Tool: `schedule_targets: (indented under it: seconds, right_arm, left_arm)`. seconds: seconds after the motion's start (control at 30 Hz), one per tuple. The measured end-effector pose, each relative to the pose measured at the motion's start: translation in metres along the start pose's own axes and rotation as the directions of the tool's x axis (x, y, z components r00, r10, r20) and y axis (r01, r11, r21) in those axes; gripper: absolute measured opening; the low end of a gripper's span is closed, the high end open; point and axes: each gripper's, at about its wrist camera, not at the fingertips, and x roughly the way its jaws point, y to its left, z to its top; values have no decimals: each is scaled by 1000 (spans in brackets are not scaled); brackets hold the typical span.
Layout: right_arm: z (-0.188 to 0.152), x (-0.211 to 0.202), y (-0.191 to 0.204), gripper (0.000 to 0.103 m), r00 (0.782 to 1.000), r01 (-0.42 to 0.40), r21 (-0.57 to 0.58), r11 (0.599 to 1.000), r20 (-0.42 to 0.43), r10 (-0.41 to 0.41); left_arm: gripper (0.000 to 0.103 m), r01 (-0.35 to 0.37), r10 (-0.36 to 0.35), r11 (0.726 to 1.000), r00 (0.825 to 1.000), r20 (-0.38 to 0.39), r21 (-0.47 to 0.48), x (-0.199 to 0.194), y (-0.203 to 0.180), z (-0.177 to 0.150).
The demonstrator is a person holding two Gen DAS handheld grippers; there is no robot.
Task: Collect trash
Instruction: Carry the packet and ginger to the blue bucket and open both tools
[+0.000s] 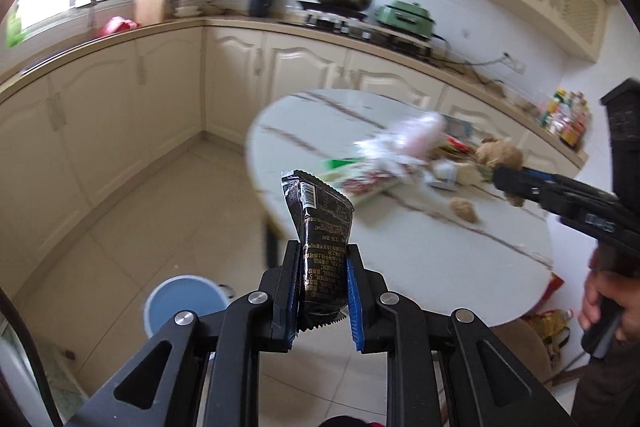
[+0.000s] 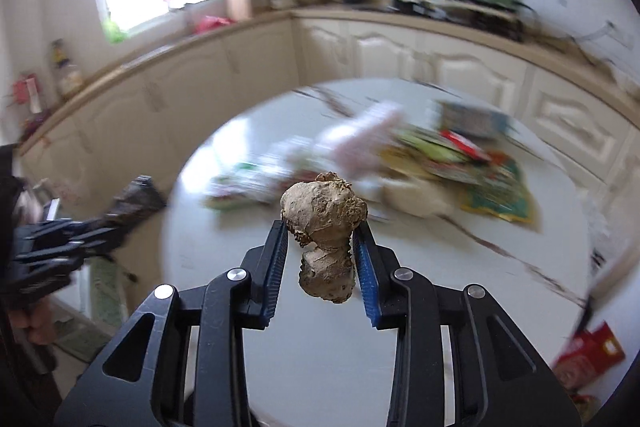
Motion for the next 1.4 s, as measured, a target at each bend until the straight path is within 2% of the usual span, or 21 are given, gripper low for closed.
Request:
schedule_targets:
  seconds: [0.13, 0.27, 0.37, 0.43, 0.6, 0.73, 0.8, 0.83, 0.93, 1.1, 1.27, 1.3, 1.37, 1.4]
  right_arm:
    - [14, 32, 88, 32, 984, -178, -106, 978, -10, 178]
    - [9, 101, 158, 32, 953, -296, -135, 946, -114, 282]
    - [1, 163, 187, 32, 940, -307, -120, 944, -194, 281]
    - [-9, 204, 199, 32, 932, -297, -108, 949, -251, 263]
    - [-22, 302, 208, 32, 909, -256, -49, 965, -354, 223]
    - [-25, 354, 203, 34, 892, -260, 19, 965, -378, 248]
    - [-22, 370, 203, 35, 896, -250, 20, 968, -374, 239]
    - [-21, 374, 201, 36, 899, -251, 20, 968, -366, 241]
    - [-17, 387, 196, 63, 901, -237, 40, 971, -364, 235]
    - [-6, 369, 192, 65, 920, -215, 13, 977, -332, 207]
    - [5, 310, 203, 71, 954, -180, -28, 983, -247, 168]
    - [8, 295, 204, 72, 960, -180, -34, 983, -225, 168]
    - [12, 259, 203, 85, 974, -152, -52, 987, -176, 141]
    - [14, 238, 202, 85, 979, -153, -61, 986, -143, 143]
  left_arm:
    - [17, -134, 133, 989, 991, -23, -67, -23, 59, -17]
    - [17, -214, 203, 968, 974, -97, -129, -20, 114, -38]
    - [17, -246, 221, 954, 962, -158, -169, -2, 149, -51]
    - [17, -245, 205, 951, 957, -205, -188, 16, 168, -54]
    - [17, -236, 168, 947, 942, -290, -217, 67, 207, -50]
    - [19, -234, 148, 944, 930, -336, -234, 104, 227, -43]
    - [26, -253, 160, 939, 922, -352, -234, 115, 239, -40]
    - [31, -272, 179, 934, 916, -358, -231, 120, 244, -38]
    - [45, -294, 196, 924, 914, -354, -246, 125, 250, -30]
    - [47, -329, 231, 902, 915, -331, -280, 106, 256, -28]
    - [50, -397, 331, 871, 909, -252, -288, 36, 220, -35]
    - [52, -401, 349, 870, 912, -217, -287, 16, 209, -31]
    - [63, -422, 389, 864, 906, -168, -275, -15, 185, -32]
    - [65, -431, 409, 860, 902, -137, -272, -31, 172, -29]
